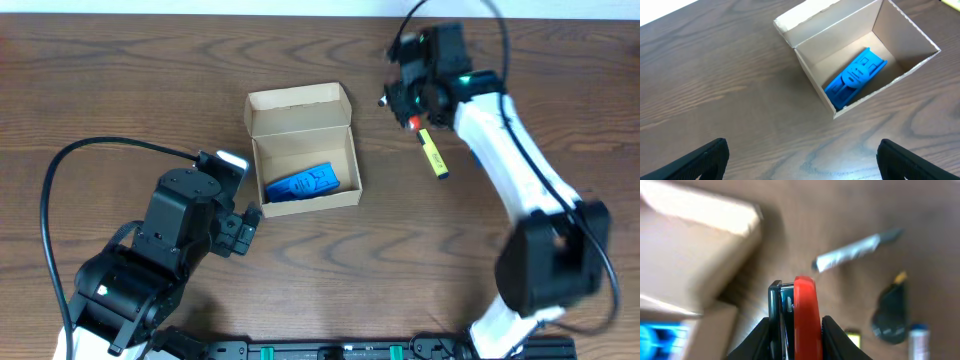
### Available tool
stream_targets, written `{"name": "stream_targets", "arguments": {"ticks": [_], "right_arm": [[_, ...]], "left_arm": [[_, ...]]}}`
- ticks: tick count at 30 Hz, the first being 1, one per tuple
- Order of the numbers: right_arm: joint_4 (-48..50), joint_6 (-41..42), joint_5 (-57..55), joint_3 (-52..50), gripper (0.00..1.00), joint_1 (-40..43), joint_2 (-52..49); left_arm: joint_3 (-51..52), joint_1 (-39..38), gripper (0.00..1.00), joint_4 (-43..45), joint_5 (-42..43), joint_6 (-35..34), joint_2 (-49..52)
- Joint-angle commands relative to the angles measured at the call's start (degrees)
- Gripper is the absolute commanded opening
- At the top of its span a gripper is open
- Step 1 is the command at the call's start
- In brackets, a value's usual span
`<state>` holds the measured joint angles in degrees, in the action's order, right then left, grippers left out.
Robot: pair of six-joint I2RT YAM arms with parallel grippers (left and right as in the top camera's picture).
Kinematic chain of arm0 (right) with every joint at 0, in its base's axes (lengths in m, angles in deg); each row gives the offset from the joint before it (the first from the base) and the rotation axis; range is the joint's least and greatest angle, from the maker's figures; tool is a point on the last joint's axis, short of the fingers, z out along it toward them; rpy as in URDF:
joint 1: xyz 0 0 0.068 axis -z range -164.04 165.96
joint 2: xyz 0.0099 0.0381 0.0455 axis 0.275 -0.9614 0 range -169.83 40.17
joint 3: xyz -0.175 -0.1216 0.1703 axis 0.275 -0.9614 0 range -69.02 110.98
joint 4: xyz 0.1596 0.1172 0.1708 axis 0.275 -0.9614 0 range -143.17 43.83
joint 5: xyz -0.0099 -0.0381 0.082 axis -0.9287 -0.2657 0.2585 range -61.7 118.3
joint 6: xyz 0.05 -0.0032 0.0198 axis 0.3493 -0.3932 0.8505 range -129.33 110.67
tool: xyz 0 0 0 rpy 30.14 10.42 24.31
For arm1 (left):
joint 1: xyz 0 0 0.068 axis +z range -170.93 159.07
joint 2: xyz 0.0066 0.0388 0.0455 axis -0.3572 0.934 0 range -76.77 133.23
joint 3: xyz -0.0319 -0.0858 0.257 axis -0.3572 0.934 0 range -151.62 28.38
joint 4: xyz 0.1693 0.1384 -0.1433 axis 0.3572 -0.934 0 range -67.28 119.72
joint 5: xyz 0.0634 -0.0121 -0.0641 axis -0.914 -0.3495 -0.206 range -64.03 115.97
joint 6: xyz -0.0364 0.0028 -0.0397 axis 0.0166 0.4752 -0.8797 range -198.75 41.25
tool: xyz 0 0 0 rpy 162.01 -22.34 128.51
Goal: Pack container
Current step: 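Carry the red stapler into the box beside the eraser, release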
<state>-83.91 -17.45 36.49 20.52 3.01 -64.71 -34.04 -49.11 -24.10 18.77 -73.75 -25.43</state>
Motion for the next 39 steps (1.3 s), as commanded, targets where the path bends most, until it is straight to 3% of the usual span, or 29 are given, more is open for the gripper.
{"name": "stream_targets", "arguments": {"ticks": [1,11,20,27,39], "right_arm": [[0.37,-1.33,3.82,1.62,0.01,-3.32,5.05],[-0.31,-17.38,5.35,1.40,0.01,-18.18,3.28],[-6.97,-37.64,5.57,1.40,0.01,-23.96,-5.01],[-5.86,-44.06,5.55,1.40,0.01,-26.10,-10.45],[1.44,-44.26,5.55,1.40,0.01,-26.95,-15.04]], "left_arm": [[-0.70,0.04,0.95,-0.17,0.42,1.01,0.02],[-0.70,0.04,0.95,-0.17,0.42,1.01,0.02],[-0.70,0.04,0.95,-0.17,0.42,1.01,0.02],[-0.70,0.04,0.95,-0.17,0.42,1.01,0.02],[-0.70,0.04,0.95,-0.17,0.42,1.01,0.02]]}}
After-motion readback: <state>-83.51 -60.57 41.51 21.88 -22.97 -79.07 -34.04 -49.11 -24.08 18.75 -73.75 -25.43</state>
